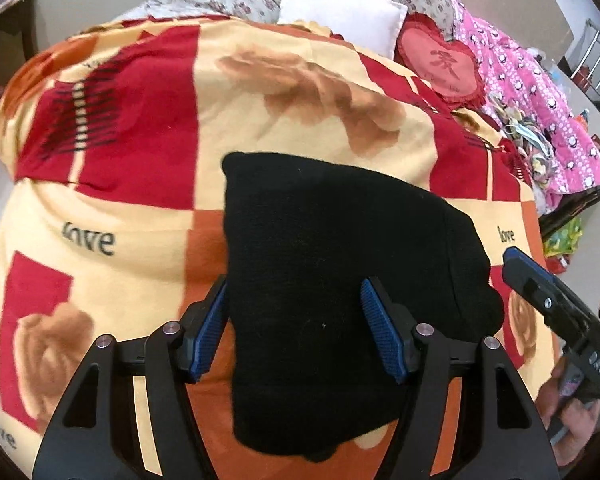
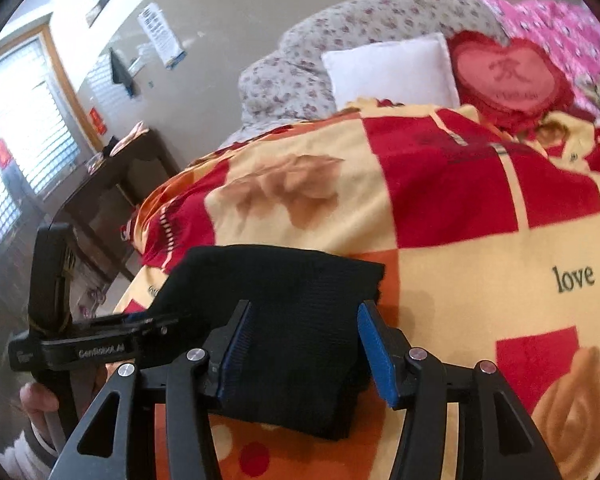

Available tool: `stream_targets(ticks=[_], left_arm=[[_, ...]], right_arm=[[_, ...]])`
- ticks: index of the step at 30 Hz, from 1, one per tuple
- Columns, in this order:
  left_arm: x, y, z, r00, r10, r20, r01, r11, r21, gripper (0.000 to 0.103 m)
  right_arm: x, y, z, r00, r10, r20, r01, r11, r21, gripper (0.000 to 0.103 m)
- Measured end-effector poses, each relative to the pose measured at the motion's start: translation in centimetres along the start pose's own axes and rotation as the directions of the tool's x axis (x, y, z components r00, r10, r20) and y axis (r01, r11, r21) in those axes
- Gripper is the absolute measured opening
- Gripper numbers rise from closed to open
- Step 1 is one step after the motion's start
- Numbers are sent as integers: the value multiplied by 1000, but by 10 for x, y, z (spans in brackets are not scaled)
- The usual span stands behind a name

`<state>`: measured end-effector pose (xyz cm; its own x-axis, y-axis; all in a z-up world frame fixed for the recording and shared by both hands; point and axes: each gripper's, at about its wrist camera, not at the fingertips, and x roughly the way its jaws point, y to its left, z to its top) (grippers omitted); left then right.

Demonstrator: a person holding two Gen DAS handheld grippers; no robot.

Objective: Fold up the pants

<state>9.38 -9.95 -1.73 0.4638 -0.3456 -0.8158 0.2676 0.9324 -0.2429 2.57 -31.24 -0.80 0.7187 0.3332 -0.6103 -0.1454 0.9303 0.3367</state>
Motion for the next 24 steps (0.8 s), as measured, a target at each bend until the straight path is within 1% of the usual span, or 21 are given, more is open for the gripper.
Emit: stream_targets(ticks=[3,5,7,9,10,12,14,16,20,24], left_arm=[[-1,0,-2,999,35,18,-35,999,11,66],[5,-1,-3,998,57,14,-57,998,19,66],[12,0,-4,998,57,9,-57,998,10,68],[16,2,-3,998,58,7,-58,998,2,72],[17,3,-3,998,61,9,-61,998,2,73],[16,2,-3,998,66,7,-66,998,3,73],[10,-2,-5,996,83,23,-83,996,12,72],[3,-5,-8,994,104,44,-106,994,24,72],[-11,-8,-15,990,122,78,-123,992,16,72],[-30,-11,-24,976,171,136,-176,984,26,72]], right_arm=[[9,8,-3,1000,-4,-25,3,1000,-31,52],[24,10,-8,998,-35,-61,31,998,-54,52],[43,8,-14,993,-74,-92,67,995,-74,52],[50,8,-16,992,-92,-86,84,992,-92,52],[51,10,-16,991,-103,-84,94,990,-107,52],[48,14,-15,989,-118,-93,107,987,-118,52],[38,16,-13,991,-104,-89,94,990,-107,52],[26,19,-13,993,-96,-71,89,992,-94,52],[10,28,-17,991,-128,-34,125,988,-93,52],[-2,35,-20,990,-140,-14,139,987,-78,52]])
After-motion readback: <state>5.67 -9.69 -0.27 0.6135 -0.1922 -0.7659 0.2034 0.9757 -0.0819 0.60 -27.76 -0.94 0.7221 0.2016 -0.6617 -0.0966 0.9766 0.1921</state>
